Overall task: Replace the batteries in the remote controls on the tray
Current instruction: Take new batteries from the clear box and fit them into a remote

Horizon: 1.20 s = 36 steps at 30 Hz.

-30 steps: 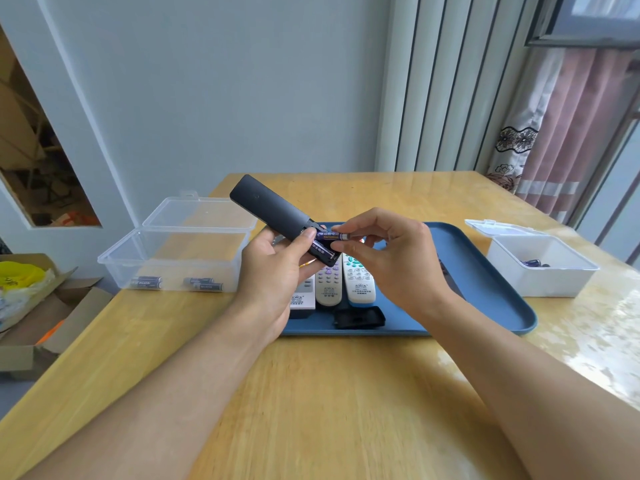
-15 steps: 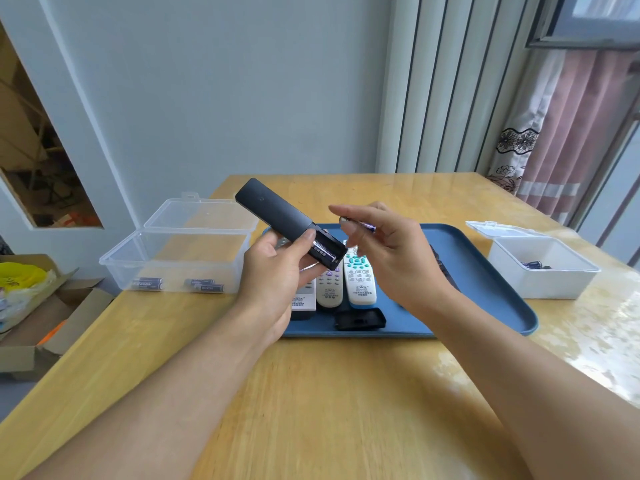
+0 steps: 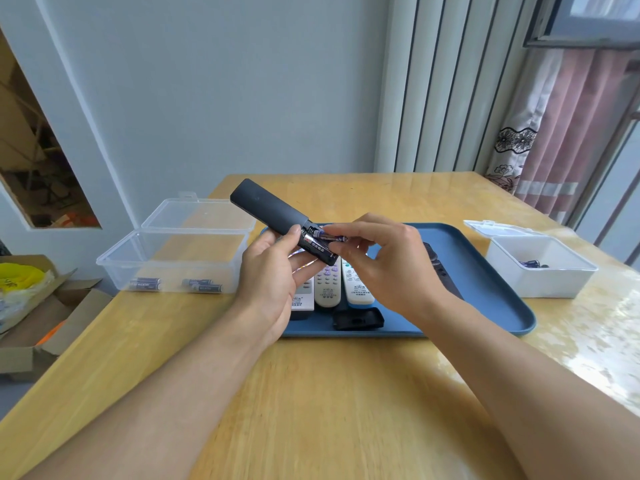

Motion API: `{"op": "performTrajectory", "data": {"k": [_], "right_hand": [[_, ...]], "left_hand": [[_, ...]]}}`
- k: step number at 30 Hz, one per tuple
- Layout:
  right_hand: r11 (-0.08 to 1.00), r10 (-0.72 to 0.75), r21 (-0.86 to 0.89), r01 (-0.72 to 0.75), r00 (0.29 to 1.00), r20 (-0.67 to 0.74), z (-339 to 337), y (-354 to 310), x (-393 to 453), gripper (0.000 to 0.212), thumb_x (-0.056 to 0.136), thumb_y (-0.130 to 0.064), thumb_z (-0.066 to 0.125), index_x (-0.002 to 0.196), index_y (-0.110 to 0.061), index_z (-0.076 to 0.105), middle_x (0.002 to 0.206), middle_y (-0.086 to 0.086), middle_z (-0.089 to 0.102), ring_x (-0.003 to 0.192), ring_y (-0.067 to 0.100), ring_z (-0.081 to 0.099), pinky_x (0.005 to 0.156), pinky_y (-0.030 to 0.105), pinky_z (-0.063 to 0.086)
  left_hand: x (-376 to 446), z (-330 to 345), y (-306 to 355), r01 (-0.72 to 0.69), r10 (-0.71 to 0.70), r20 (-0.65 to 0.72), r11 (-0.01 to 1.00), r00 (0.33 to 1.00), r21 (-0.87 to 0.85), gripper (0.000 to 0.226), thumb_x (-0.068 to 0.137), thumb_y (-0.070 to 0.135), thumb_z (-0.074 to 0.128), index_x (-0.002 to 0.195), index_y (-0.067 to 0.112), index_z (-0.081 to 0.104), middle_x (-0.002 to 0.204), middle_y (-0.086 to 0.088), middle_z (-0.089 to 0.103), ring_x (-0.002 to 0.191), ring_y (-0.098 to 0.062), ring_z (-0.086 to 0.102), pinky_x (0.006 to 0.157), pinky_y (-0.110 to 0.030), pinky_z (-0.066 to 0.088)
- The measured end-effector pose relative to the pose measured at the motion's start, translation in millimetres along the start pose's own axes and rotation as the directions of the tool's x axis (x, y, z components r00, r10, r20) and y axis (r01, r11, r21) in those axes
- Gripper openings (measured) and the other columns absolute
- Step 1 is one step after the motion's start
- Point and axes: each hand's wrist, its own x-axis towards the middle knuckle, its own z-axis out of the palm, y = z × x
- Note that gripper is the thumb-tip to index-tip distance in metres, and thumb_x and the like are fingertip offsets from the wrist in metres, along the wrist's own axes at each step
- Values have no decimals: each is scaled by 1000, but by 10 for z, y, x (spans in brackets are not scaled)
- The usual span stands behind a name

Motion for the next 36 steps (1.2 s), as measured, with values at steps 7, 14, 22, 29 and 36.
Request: {"op": "performTrajectory", "data": {"k": [7, 14, 22, 29, 36], "right_hand": [[999, -17, -26, 18, 997, 69, 14, 20, 5, 26, 93, -15, 70, 115, -26, 75, 88, -4, 63, 75, 11, 57, 68, 13, 42], [960, 223, 151, -235, 971, 90, -30, 6, 12, 13, 77, -28, 85, 88, -29, 81, 83, 4, 71, 63, 16, 55, 64, 32, 48], [784, 410, 373, -497, 865, 290, -101, -44, 35, 38, 59, -27, 90, 82, -4, 68, 85, 10, 77, 78, 20, 71, 84, 44, 55], [612, 491, 481, -627, 779, 390, -109, -13, 80, 37, 54, -17, 91, 73, -17, 59, 71, 3, 65, 66, 16, 57, 72, 30, 38], [894, 448, -131, -429, 851, 274, -258, -114, 114, 31, 66, -45, 89, 82, -27, 70, 83, -13, 74, 69, 0, 63, 67, 25, 47]], "left_hand": [[18, -15, 16, -1, 0, -51, 1000, 999, -13, 17, 105, 10, 49, 97, 10, 64, 95, -11, 73, 81, -23, 73, 68, -30, 60], [25, -37, 20, -8, 9, -24, 998, 1000, 58, 13, 103, 10, 54, 97, 8, 65, 104, -21, 74, 92, -28, 74, 67, -32, 61], [50, -54, 25, 2, -10, 53, 989, 999, 145, 15, 103, 12, 53, 108, 3, 64, 101, -19, 75, 89, -25, 74, 71, -36, 62], [35, -41, 36, -24, -1, 132, 981, 991, 190, 12, 102, 12, 55, 106, 5, 65, 107, -23, 73, 97, -31, 73, 77, -41, 62], [22, -37, -53, -76, 72, 27, 967, 997, 245, 10, 93, 0, 66, 101, 6, 64, 85, -6, 78, 81, -19, 77, 67, -31, 61]]}}
